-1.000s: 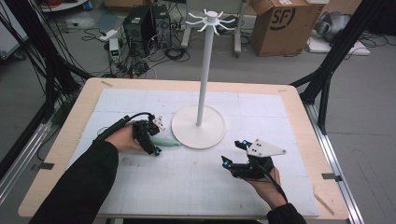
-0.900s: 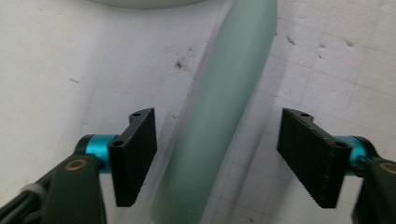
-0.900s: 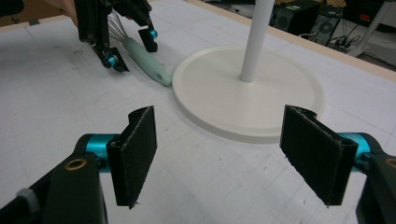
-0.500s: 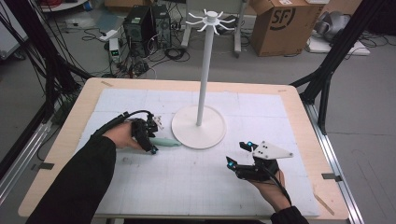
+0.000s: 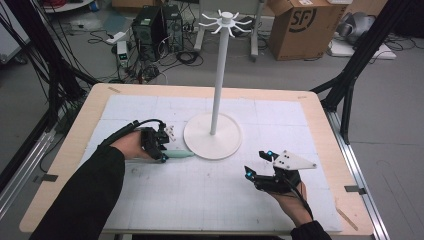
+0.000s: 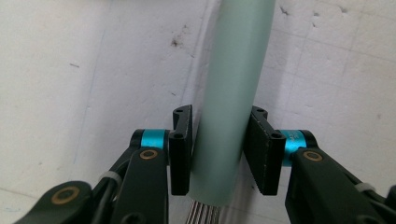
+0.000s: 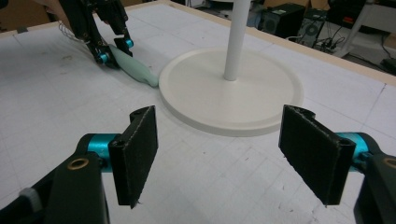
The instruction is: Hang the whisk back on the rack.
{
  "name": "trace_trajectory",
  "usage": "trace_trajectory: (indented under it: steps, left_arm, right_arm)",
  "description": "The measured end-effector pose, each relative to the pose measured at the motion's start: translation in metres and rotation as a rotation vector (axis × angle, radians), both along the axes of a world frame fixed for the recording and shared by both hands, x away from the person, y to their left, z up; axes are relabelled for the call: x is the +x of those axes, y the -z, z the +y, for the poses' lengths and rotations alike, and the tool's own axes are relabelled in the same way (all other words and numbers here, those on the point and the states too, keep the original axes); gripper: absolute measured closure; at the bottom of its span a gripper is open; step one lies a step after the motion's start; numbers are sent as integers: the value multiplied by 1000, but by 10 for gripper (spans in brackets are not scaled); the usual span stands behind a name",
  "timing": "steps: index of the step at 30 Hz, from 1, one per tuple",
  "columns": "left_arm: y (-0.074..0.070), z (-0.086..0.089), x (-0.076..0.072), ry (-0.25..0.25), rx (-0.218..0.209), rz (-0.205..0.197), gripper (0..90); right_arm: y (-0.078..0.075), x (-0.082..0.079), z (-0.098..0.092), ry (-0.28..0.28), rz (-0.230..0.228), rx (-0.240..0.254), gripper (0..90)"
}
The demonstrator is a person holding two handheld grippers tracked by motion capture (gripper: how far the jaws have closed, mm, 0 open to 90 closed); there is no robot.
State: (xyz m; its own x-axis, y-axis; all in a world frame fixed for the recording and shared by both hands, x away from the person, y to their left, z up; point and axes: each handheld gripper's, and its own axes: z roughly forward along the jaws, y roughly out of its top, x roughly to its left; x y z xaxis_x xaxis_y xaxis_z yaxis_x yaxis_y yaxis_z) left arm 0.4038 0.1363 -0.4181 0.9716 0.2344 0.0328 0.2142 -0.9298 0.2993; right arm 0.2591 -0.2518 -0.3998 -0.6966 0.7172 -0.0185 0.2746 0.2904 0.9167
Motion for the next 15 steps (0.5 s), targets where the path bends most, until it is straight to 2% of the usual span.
trace_trajectory:
  steps: [3,6,7,9,11,12,13,14,15]
  left_arm:
    - [-2,1,-3,24,15,13,674]
    - [-4,4,-5,14,27,11,696]
    - [-11,9,-5,-10,-12,-23,696]
    - [-23,14,-4,-32,-76,-41,697]
    - [-34,19,-4,-53,-156,-42,697]
    - [-34,19,-4,-53,-156,-42,697]
    - [-45,24,-6,-64,-217,-44,697]
    - [-45,24,-6,-64,-217,-44,697]
    - [-49,26,-7,-66,-239,-48,697]
  right_arm:
    - [0,-1,-1,7,-3,3,276]
    - [0,-1,-3,13,-7,5,276]
    - [0,0,-3,13,-6,7,276]
    - [1,0,-3,14,-2,7,276]
    - [1,0,-2,15,-4,4,276]
    - [1,0,-2,14,-7,3,276]
    - [0,0,-1,14,-6,5,276]
    - [0,0,-1,14,-5,6,276]
    - [0,0,-1,15,-5,7,276]
